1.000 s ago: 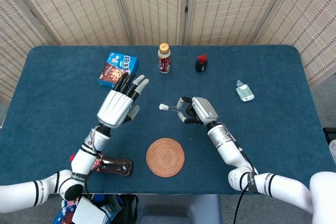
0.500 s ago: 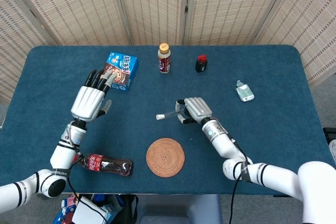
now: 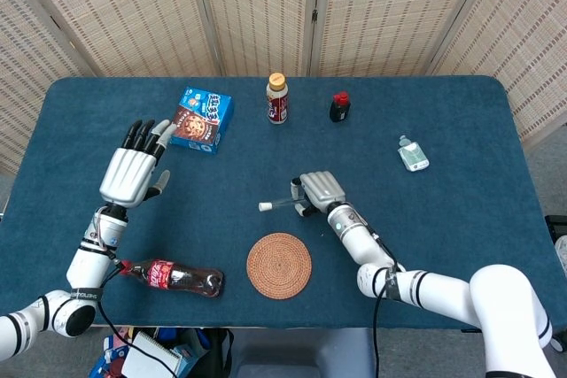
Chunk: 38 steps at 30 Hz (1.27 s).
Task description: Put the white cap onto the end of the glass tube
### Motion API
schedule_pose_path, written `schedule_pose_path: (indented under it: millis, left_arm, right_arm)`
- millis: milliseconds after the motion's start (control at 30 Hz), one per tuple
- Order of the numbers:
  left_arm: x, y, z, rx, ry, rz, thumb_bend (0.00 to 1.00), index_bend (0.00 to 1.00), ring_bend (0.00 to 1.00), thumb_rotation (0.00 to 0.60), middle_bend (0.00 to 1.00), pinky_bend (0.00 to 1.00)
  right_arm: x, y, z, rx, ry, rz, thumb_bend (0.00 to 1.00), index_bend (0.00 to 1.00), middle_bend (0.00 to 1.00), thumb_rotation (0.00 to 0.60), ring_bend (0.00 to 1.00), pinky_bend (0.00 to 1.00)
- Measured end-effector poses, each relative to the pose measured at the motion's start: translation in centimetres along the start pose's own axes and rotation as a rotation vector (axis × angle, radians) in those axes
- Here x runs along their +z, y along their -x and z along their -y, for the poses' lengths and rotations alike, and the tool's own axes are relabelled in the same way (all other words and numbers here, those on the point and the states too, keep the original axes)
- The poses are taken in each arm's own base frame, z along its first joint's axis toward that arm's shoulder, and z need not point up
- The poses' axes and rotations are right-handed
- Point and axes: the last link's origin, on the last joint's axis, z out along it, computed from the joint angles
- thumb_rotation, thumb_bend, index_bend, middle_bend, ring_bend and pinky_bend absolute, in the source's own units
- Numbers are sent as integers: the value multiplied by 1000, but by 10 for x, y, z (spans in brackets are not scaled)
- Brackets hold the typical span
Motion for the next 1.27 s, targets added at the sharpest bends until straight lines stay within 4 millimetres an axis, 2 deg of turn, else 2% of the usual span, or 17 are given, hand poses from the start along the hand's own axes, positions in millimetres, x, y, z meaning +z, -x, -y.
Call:
schedule_pose_path:
  millis: [133, 333, 467, 567, 667, 733, 800, 933, 1033, 1133, 1267]
  left_arm:
    - [-1, 0, 1, -3, -1, -1, 388, 0, 0, 600, 26, 0]
    - [-4, -2, 7, -9, -13, 10, 388, 0, 0, 600, 20, 0]
    - [-9, -2, 18, -19, -51, 23, 388, 8, 0, 600, 20, 0]
    - [-15, -2, 33, -20, -94, 42, 388, 52, 0, 600, 20, 0]
    - [-23, -2, 50, -19, -139, 65, 389, 106, 33, 600, 56, 37]
    - [-29, -1, 59, -40, -169, 77, 388, 148, 69, 600, 97, 72]
    - [-35, -2, 69, -58, -200, 86, 388, 191, 110, 600, 132, 75]
    - [-57, -3, 93, -74, -268, 85, 389, 235, 133, 600, 158, 76]
    - [-75, -5, 107, -76, -308, 80, 388, 247, 133, 600, 158, 76]
    - [-93, -8, 116, -80, -342, 66, 388, 250, 133, 600, 158, 76]
    - [-116, -13, 120, -82, -366, 44, 389, 250, 133, 600, 158, 76]
  right_arm:
    - [0, 0, 3, -6, 9, 6, 186, 346, 1000, 600, 1000, 1000]
    - [-4, -9, 4, 1, 7, -18, 185, 293, 1000, 600, 1000, 1000]
    - [-13, -27, -2, 14, 7, -66, 186, 293, 1000, 600, 1000, 1000]
    - [-27, -47, -14, 19, 12, -124, 197, 295, 970, 600, 1000, 1000]
    - [-48, -68, -31, 11, 21, -187, 288, 399, 898, 600, 955, 1000]
    - [-65, -83, -46, -1, 32, -230, 375, 544, 840, 600, 877, 1000]
    - [-86, -95, -62, -18, 44, -271, 392, 621, 796, 600, 806, 1000]
    - [-131, -112, -93, -62, 70, -336, 392, 633, 722, 600, 692, 932]
    - [-167, -118, -116, -100, 94, -385, 392, 633, 710, 600, 669, 870]
    - [-203, -116, -135, -127, 125, -423, 392, 633, 710, 600, 663, 855]
    - [-243, -106, -152, -145, 157, -462, 382, 633, 681, 600, 627, 854]
